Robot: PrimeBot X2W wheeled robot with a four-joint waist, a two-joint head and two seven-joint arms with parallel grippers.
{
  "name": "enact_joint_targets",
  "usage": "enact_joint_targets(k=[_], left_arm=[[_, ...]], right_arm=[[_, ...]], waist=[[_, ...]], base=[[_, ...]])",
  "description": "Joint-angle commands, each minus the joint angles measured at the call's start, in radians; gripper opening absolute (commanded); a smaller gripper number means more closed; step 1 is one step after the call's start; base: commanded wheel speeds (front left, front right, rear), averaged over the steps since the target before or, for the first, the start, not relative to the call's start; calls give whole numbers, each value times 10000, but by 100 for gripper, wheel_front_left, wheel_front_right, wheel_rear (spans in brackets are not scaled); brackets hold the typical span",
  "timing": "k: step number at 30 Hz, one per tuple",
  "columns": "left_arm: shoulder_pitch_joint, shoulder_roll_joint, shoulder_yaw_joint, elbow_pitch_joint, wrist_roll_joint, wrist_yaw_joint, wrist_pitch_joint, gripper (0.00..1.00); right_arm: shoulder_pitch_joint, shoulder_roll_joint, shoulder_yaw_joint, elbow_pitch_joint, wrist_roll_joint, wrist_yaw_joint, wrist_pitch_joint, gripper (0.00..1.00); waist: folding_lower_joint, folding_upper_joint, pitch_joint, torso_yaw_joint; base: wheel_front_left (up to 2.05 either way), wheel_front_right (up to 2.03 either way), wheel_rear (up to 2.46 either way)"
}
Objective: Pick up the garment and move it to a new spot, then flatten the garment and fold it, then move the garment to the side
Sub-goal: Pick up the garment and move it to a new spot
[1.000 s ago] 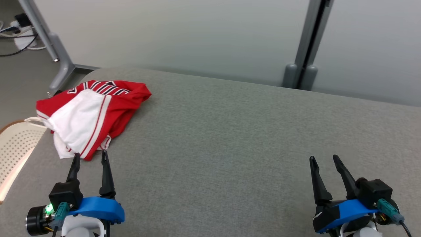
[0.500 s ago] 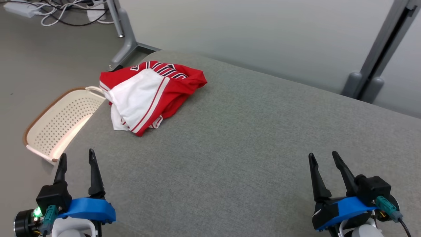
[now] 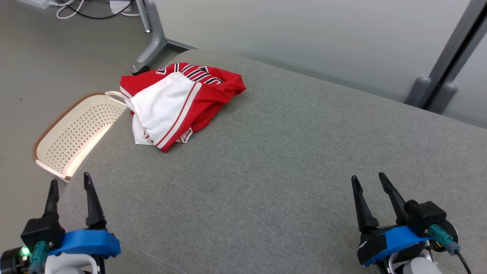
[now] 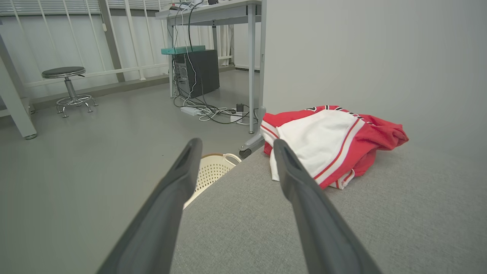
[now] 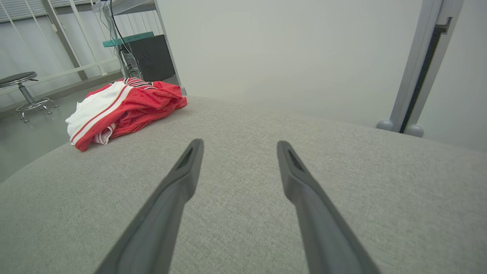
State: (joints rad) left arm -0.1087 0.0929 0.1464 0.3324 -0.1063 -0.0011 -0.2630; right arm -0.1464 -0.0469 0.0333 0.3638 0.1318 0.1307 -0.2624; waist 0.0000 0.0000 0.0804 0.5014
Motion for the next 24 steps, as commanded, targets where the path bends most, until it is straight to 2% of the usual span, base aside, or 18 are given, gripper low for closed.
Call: enact_joint_targets(k=[1, 7, 13, 18, 24], left_arm=[[-282, 70, 69, -69, -79, -88, -28, 100], [-1692, 471, 534, 47, -308, -184, -28, 100], [-3639, 1069, 1083, 319, -685, -379, -26, 100], [-5236, 1823, 1251, 1404, -816, -618, -17, 100], [-6507, 2689, 1185, 3461, -885, -870, 209, 100]], right_arm=[[-102, -63, -19, -86, -138, 1, -39, 100], [-500, -65, -235, -315, -772, 1, -39, 100], [-1154, -60, -590, -883, -1601, 1, -37, 100], [-1560, -59, -751, -1620, -2127, 1, -39, 100], [-1639, -57, -600, -2414, -2288, 1, -39, 100]], waist=[[0, 0, 94, -109], [0, 0, 884, -766], [0, 0, 2238, -1677], [0, 0, 3207, -2374], [0, 0, 3789, -3073]], base=[[0, 0, 0], [0, 0, 0], [0, 0, 0], [0, 0, 0], [0, 0, 0]])
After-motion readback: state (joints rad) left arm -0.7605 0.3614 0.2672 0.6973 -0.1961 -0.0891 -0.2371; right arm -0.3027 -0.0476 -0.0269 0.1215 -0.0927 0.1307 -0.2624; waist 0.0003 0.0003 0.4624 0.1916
